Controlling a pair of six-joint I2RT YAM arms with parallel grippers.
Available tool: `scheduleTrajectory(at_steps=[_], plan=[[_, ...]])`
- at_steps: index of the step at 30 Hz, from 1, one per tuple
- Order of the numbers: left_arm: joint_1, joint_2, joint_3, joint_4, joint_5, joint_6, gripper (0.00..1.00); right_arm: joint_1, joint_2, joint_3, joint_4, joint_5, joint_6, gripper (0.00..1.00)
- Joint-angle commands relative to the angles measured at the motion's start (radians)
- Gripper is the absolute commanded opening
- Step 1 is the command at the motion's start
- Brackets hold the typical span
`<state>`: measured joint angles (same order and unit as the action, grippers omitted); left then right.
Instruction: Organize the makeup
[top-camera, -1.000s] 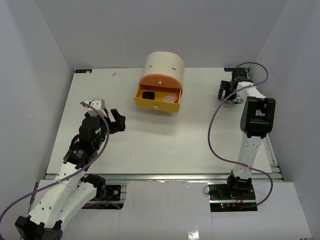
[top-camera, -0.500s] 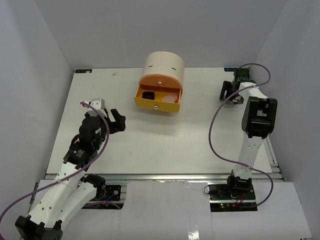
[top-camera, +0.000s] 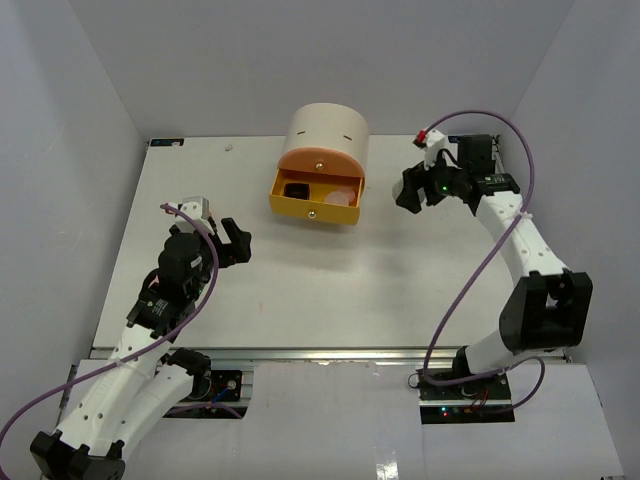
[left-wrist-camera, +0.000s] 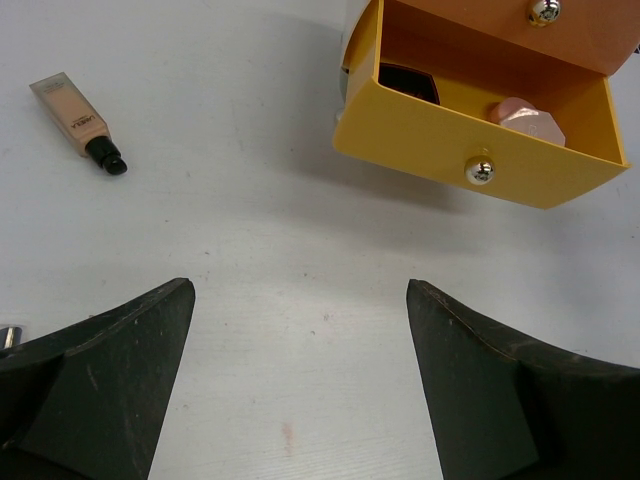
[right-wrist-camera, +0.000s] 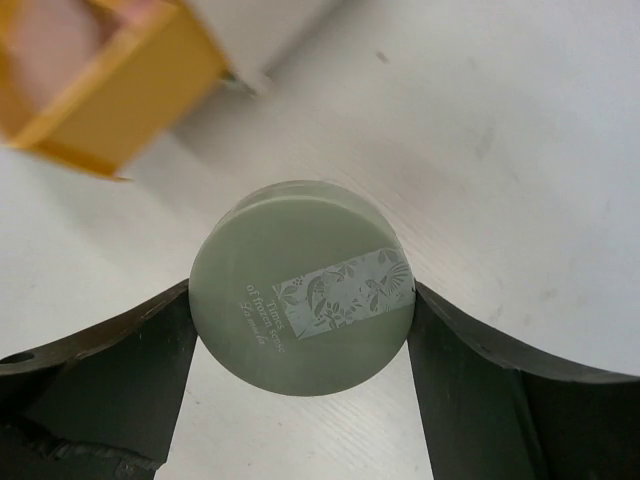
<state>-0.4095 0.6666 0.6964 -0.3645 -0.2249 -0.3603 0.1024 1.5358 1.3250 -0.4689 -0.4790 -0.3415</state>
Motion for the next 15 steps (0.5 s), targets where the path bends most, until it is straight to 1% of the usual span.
scheduleTrajectory(at_steps=[1, 3, 5, 8, 11, 13, 15], plan=[[0.005, -0.007, -0.005, 0.012, -0.004, -0.008, 0.98, 0.207, -0.145, -0.040, 0.064, -0.101, -0.144, 0.17], [0.005, -0.009, -0.006, 0.010, -0.007, -0.010, 0.98, 0.325, -0.146, -0.021, 0.094, -0.009, -0.140, 0.22], [0.005, -0.009, -0.007, 0.009, -0.012, -0.012, 0.98, 0.389, -0.109, 0.025, 0.101, 0.080, -0.129, 0.23], [0.005, -0.010, -0.009, 0.006, -0.019, -0.016, 0.98, 0.445, -0.020, 0.103, 0.106, 0.205, -0.112, 0.24], [0.005, -0.010, -0.009, 0.006, -0.023, -0.016, 0.98, 0.475, 0.045, 0.157, 0.133, 0.306, -0.079, 0.26], [0.005, -0.009, -0.009, 0.004, -0.028, -0.017, 0.98, 0.492, 0.069, 0.182, 0.145, 0.368, -0.064, 0.29], [0.005, -0.008, -0.011, 0.004, -0.030, -0.019, 0.98, 0.509, 0.094, 0.200, 0.177, 0.430, -0.058, 0.39]])
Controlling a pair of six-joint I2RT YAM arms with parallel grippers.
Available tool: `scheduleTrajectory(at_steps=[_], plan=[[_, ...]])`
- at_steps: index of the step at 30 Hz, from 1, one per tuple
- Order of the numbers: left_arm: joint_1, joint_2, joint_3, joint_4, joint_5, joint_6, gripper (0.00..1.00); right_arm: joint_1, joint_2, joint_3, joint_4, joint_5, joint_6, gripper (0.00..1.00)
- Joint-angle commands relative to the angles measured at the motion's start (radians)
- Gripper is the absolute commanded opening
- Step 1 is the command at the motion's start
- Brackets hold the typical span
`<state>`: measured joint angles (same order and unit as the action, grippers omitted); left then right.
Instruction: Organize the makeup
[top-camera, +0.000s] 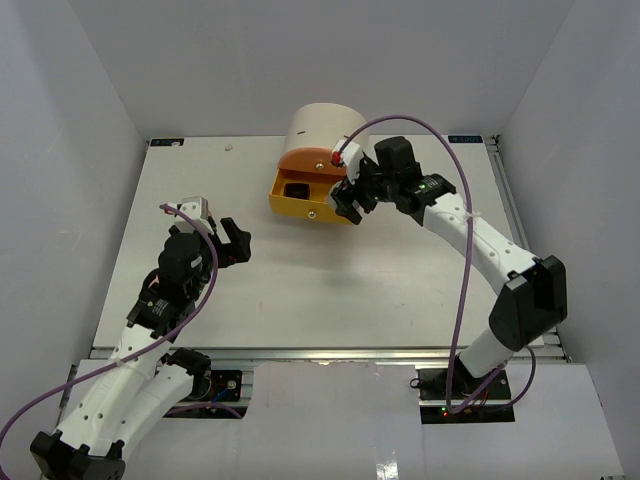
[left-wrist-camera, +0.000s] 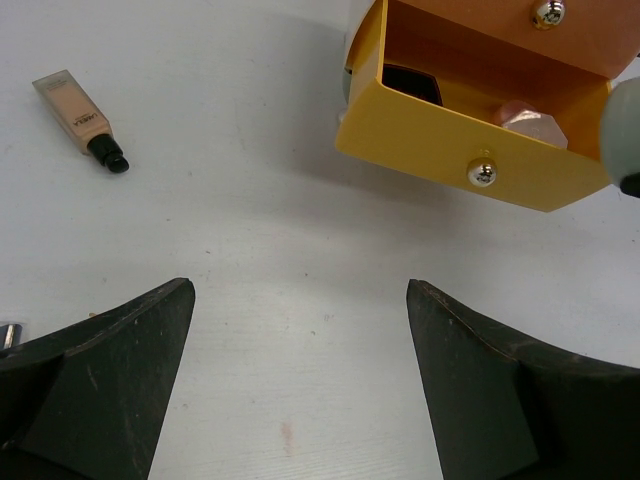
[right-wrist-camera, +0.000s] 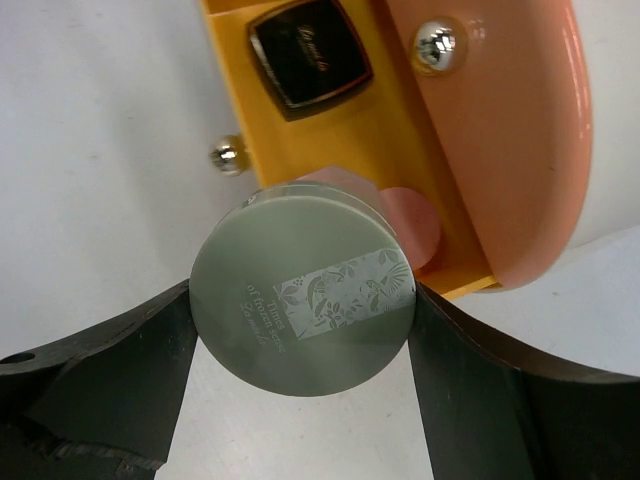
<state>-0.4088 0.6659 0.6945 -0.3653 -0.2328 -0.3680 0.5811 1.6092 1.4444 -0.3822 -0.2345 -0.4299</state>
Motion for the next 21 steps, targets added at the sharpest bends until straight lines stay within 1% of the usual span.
scheduleTrajectory(at_steps=[1, 5, 8, 9, 10, 12, 15, 19, 21], plan=[[0.004, -0.006, -0.010, 0.004, -0.023, -0.011, 0.98, 0.034, 0.027, 0.086, 0.103, 0.203, 0.033, 0.43], [0.004, 0.002, -0.009, 0.004, -0.022, -0.011, 0.98, 0.048, 0.049, 0.107, 0.130, 0.279, 0.034, 0.62], [0.004, 0.005, -0.010, 0.004, -0.022, -0.012, 0.98, 0.052, 0.056, 0.108, 0.135, 0.292, 0.033, 0.70], [0.004, 0.007, -0.010, 0.004, -0.022, -0.013, 0.98, 0.053, 0.058, 0.103, 0.138, 0.295, 0.033, 0.74], [0.004, 0.007, -0.010, 0.003, -0.022, -0.014, 0.98, 0.054, 0.060, 0.096, 0.140, 0.300, 0.033, 0.82], [0.004, 0.009, -0.010, 0.003, -0.020, -0.016, 0.98, 0.054, 0.061, 0.089, 0.143, 0.300, 0.030, 0.94], [0.004, 0.017, -0.014, 0.003, -0.016, -0.022, 0.98, 0.054, 0.048, 0.072, 0.141, 0.284, 0.032, 0.90], [0.004, 0.030, -0.021, -0.002, -0.004, -0.058, 0.98, 0.054, -0.006, 0.046, 0.133, 0.246, 0.037, 0.90], [0.004, 0.045, -0.019, -0.025, -0.008, -0.103, 0.98, 0.052, -0.059, 0.029, 0.118, 0.224, 0.035, 0.90]])
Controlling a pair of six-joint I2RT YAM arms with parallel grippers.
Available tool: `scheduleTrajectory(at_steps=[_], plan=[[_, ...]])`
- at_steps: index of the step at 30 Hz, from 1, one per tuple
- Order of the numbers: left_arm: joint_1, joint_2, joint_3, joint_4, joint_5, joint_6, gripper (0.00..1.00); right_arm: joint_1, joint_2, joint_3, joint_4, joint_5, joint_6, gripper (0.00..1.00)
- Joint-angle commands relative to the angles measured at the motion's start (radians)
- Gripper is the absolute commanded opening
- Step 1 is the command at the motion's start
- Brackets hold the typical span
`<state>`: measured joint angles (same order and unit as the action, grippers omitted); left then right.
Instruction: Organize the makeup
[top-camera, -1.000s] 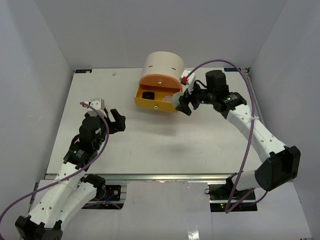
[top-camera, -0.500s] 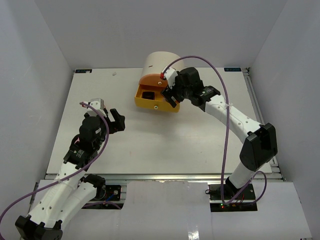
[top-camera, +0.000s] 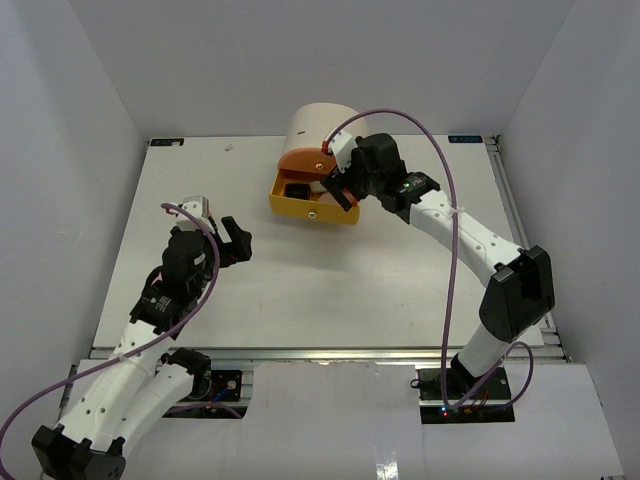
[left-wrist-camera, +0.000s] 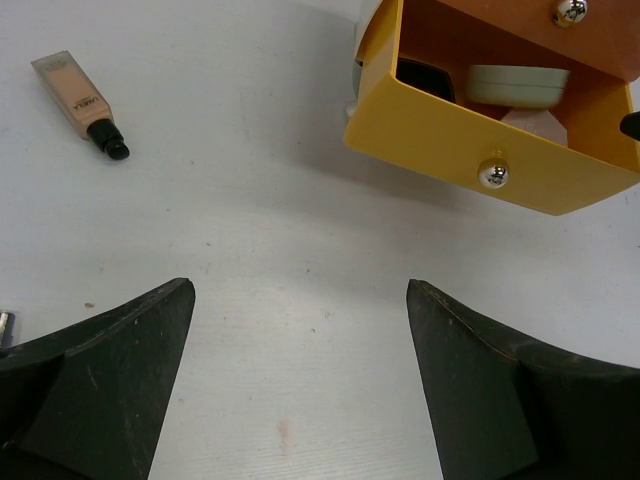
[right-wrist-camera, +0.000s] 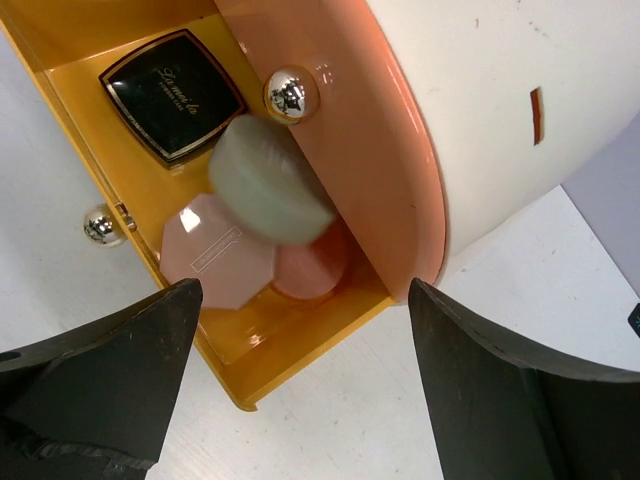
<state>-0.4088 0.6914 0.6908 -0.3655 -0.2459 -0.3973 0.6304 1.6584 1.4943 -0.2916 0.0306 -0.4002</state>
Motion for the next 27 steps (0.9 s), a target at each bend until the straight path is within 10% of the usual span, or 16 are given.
scheduleTrajectory(at_steps=[1, 12, 18, 27], plan=[[0.004, 0.036, -0.010, -0.053, 0.000, -0.122, 0.98, 0.002, -0.138, -0.033, 0.021, -0.081, -0.002, 0.90], [0.161, 0.253, 0.112, -0.340, -0.048, -0.375, 0.93, -0.237, -0.456, -0.491, 0.072, -0.860, -0.025, 0.90], [0.476, 0.456, 0.169, -0.385, 0.019, -0.378, 0.94, -0.306, -0.483, -0.543, 0.089, -0.952, -0.019, 0.90], [0.489, 0.472, 0.214, -0.426, -0.146, -0.458, 0.98, -0.357, -0.495, -0.580, 0.107, -1.002, -0.038, 0.90]])
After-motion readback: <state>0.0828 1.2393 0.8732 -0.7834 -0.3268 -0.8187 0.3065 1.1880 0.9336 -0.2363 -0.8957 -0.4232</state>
